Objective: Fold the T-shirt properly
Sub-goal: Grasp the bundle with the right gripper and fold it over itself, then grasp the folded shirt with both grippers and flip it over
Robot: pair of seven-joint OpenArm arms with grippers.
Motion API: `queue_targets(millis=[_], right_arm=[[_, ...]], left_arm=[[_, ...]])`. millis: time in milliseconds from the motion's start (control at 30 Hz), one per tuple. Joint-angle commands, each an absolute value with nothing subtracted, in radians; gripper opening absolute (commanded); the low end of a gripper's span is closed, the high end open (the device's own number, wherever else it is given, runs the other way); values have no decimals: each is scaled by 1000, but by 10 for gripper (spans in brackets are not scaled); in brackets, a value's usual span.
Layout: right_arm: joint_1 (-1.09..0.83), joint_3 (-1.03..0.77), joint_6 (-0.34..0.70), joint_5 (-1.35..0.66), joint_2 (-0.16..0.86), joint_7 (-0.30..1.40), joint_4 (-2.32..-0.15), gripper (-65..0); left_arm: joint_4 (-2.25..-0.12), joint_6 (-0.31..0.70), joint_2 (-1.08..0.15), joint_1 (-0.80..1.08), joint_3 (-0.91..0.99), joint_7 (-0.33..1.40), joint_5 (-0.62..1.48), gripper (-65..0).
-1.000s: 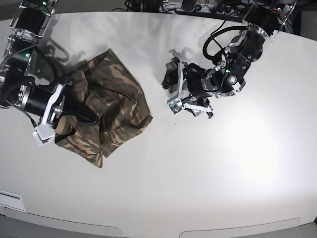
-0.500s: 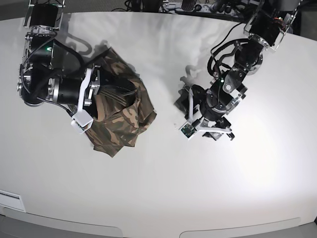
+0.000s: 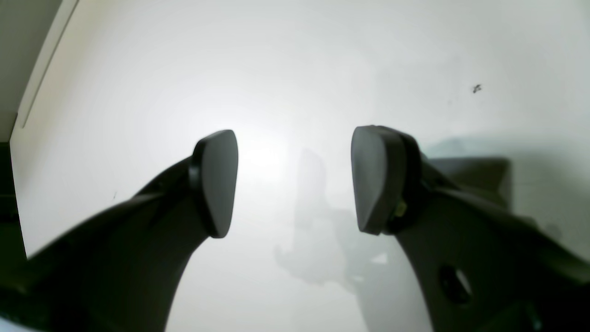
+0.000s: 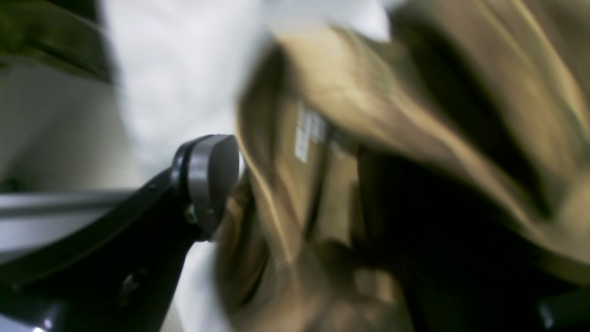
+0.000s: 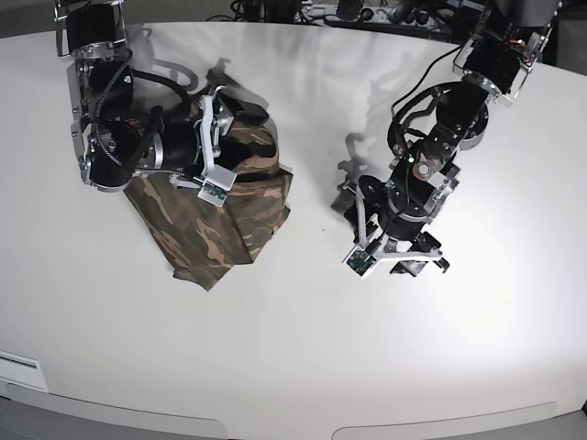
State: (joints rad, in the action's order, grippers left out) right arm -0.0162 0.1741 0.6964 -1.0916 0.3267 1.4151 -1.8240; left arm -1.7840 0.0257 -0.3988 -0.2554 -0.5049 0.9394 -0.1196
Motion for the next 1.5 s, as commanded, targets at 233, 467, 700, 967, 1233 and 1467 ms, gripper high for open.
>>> queue_targets(millis=[233,467,700,967,1233,1467], right_arm=[[66,169,698,-1377,332,1396,-1897,-607],[78,63,698,-1430,332,1396,-1971,-650],[78,-97,698,-1089,332,1228,-1963,-650],[77,-130,698,-881,332,1092,-1961,-650],[102,-118,698,-719,332,952,-1887,-650],[245,-114,698,-720,332,898,-1642,-650]], left_arm=[[-1798,-10,-402,-278,-501,922,-158,-258],[-1798,-43,-422,-277,-501,928,-186,-258],[-1808,-20,-448,-299,-501,928,-170,-310],[-1813,-239,-453,-440,-501,972,-339,-650],[-1814,-94,-353,-485,-501,967,-25,-650],[-1814,250,-272,-485,-501,982,439,-650]])
